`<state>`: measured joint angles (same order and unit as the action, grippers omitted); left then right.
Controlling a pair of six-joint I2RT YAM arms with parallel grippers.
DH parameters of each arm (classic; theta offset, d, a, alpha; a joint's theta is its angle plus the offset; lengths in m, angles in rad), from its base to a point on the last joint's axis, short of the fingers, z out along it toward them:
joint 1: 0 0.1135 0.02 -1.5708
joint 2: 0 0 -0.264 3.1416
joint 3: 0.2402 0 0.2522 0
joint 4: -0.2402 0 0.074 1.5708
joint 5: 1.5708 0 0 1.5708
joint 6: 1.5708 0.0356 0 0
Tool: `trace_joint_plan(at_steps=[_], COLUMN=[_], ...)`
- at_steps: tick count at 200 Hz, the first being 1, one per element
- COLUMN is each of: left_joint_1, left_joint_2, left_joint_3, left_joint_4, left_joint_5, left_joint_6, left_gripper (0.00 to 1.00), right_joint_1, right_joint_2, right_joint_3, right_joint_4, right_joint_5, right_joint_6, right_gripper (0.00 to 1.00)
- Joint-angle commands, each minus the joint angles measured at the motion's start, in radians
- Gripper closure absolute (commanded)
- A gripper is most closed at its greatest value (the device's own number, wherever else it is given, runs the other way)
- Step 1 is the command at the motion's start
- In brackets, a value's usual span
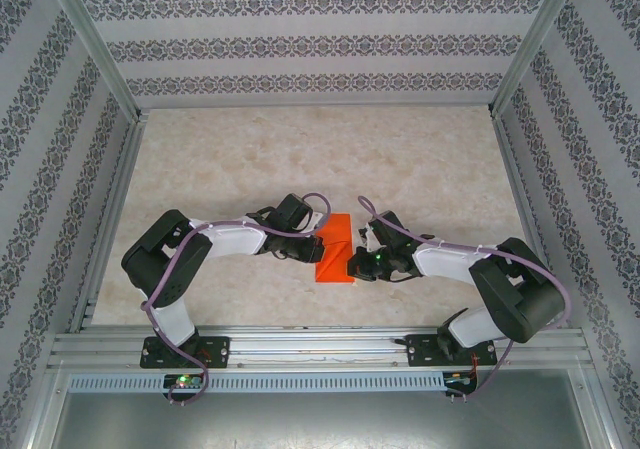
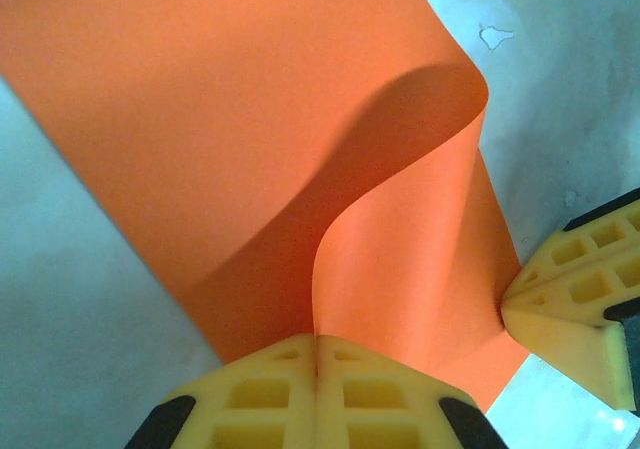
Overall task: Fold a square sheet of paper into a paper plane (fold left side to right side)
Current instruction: Fold the triangle a second time at the center of the table.
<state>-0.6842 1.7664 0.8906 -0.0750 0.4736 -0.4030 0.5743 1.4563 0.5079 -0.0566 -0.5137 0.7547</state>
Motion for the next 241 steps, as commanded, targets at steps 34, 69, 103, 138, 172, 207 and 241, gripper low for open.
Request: trace_joint_plan(at_steps=[34,69,103,138,172,207,241], left_joint_1=[0.015,0.015,0.014,0.014,0.012,0.011,0.009], left_joint_2=[0.031,0.036,0.041,0.04,0.042,0.044,0.045], left_joint_3=[-0.012,-0.01,-0.007,-0.006,-0.003,-0.001,0.001], left_joint_4=[-0.034,-0.038,-0.043,-0.046,-0.049,-0.051,-0.054], left_joint_5=[-0.01,-0.013,-0.012,-0.013,-0.016,-0.017,-0.018], left_joint_6=[0.024,0.024,0.028,0.028,0.029,0.03,0.03], left_gripper=[0.97,0.97,0.97,0.97,0.97,0.97,0.97], right_joint_1=[0.008,-0.001,-0.013,-0.008,0.009,0.028,0.045], right_joint_2=[-0.022,-0.095,-0.133,-0.066,0.01,0.074,0.107], right_joint_3=[0.014,0.023,0.015,0.044,0.102,0.134,0.135], right_joint_4=[-0.054,-0.036,0.045,0.162,0.19,0.2,0.201], right_joint_5=[0.012,-0.012,-0.02,-0.025,-0.017,-0.019,-0.007], right_joint_6=[-0.008,0.013,0.058,0.104,0.105,0.105,0.108], right_gripper=[1.0,1.0,1.0,1.0,1.0,1.0,1.0])
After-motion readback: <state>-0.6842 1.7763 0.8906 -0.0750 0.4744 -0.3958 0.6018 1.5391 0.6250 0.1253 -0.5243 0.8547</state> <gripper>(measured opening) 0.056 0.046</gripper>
